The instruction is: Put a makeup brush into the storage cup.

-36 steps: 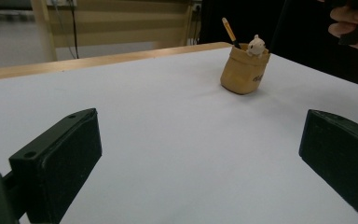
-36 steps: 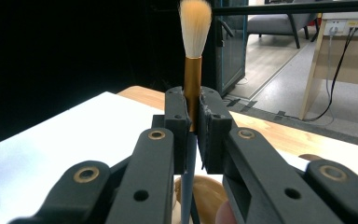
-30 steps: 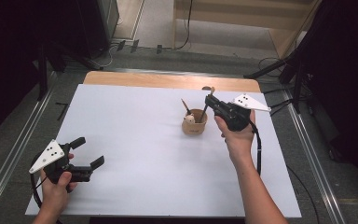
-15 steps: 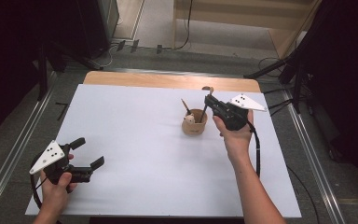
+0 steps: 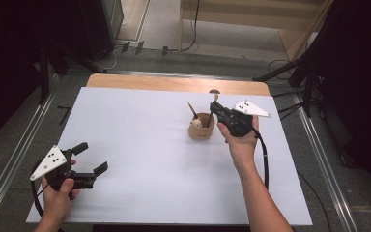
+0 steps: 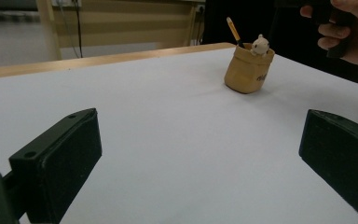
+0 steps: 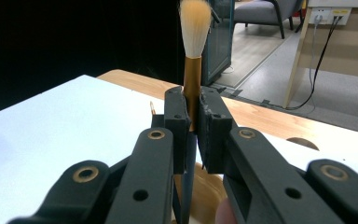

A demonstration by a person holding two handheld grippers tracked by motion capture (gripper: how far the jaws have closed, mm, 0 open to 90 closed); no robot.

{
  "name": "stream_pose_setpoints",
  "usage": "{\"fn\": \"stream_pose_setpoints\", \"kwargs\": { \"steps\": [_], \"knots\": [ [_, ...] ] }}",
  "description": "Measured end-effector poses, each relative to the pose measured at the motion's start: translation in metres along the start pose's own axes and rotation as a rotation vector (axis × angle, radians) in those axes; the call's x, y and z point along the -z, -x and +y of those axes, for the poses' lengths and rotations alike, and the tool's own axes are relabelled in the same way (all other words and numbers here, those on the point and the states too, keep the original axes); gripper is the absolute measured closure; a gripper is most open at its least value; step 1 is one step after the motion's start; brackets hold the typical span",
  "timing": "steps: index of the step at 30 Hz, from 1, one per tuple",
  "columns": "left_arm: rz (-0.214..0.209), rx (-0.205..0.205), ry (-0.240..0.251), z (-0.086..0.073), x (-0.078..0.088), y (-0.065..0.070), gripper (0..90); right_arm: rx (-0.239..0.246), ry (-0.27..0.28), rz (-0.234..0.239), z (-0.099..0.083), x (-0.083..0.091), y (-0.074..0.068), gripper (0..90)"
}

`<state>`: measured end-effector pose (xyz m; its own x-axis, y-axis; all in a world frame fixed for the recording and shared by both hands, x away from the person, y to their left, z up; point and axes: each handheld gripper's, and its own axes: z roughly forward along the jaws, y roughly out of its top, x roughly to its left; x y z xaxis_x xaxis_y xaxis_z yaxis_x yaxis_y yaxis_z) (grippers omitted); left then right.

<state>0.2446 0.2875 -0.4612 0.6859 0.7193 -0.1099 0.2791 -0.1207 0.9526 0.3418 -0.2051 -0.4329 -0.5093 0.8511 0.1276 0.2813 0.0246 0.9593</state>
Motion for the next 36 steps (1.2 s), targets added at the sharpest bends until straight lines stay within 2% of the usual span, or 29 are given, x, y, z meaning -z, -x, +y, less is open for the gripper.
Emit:
{"fn": "stream_pose_setpoints", "kwargs": {
  "steps": [15, 16, 18, 19, 23, 25, 28, 36],
  "knots": [
    [-0.002, 0.0, -0.004, -0.001, -0.002, 0.0, 0.0, -0.012, -0.028, -0.016, -0.011, -0.004, 0.001, 82.8],
    [-0.002, 0.0, -0.004, -0.001, -0.002, 0.0, 0.0, -0.016, -0.026, -0.012, -0.011, -0.004, 0.001, 79.1],
    [-0.003, 0.001, -0.004, -0.001, -0.002, 0.001, 0.0, -0.029, -0.017, -0.009, -0.01, -0.002, 0.001, 63.0],
    [-0.001, 0.001, -0.005, -0.001, -0.002, 0.001, 0.0, -0.051, -0.02, -0.001, -0.009, -0.001, 0.001, 57.3],
    [-0.004, 0.0, -0.002, -0.001, -0.002, 0.001, 0.0, -0.09, -0.04, 0.005, -0.007, 0.002, 0.001, 14.0],
    [-0.003, 0.0, -0.002, -0.001, -0.002, 0.0, 0.0, -0.093, -0.056, 0.009, -0.006, 0.003, 0.0, 0.0],
    [-0.003, 0.0, -0.002, -0.001, -0.002, 0.0, 0.0, -0.075, -0.057, 0.042, -0.007, 0.007, 0.001, 0.0],
    [0.002, -0.002, 0.001, -0.001, -0.001, 0.0, 0.0, -0.051, -0.036, 0.04, -0.009, 0.022, 0.001, 0.0]
  ]
}}
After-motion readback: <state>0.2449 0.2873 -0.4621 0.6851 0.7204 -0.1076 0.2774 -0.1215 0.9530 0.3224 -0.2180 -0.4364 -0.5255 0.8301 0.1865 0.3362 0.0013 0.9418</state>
